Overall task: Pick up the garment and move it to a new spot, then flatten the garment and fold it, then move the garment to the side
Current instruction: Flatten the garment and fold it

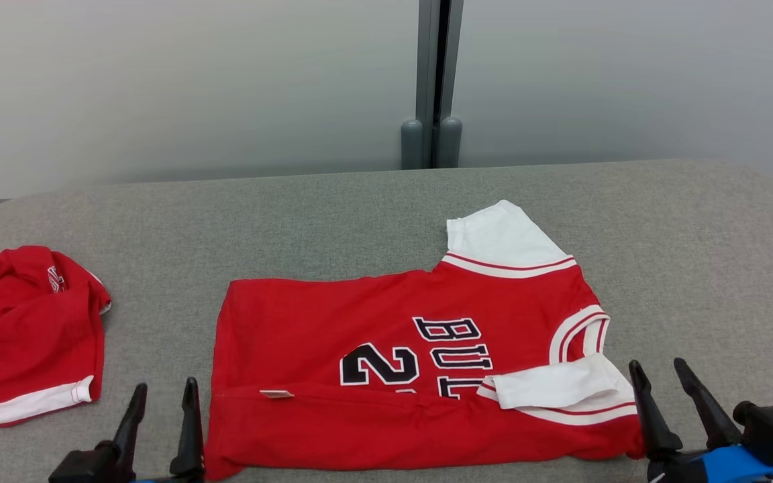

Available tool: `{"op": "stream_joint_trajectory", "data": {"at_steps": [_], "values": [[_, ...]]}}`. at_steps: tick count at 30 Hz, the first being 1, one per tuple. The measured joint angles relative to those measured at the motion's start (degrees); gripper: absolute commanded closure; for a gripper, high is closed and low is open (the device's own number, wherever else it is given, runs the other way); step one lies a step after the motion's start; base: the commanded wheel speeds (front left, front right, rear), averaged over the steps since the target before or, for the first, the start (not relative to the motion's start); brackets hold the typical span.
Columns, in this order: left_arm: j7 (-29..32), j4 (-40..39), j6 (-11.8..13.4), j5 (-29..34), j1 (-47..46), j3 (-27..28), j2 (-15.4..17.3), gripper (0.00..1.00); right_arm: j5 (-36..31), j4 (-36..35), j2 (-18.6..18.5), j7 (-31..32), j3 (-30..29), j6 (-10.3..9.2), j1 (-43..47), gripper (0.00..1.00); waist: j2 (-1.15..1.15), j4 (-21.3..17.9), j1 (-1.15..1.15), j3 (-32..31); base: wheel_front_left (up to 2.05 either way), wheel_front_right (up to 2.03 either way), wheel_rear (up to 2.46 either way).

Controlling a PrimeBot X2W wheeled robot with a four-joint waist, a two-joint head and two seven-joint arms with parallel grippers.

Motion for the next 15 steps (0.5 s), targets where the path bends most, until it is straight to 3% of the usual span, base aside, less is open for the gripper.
{"op": "stream_joint_trajectory", "data": {"at_steps": [7,15], "values": [[0.0,-4.9,0.4,7.8,-1.0,5.6,-2.6,0.00,-6.5,-1.7,5.5,-2.0,-1.7,0.00,-3.5,0.00,0.01,-0.2,0.00,-0.4,0.00,0.00,0.00],[0.0,-5.6,0.4,12.6,-3.2,9.2,-3.6,0.00,-11.1,-5.0,8.7,-2.3,-2.8,0.00,-4.7,0.00,0.01,0.2,0.00,-0.8,0.00,0.00,0.00]]}}
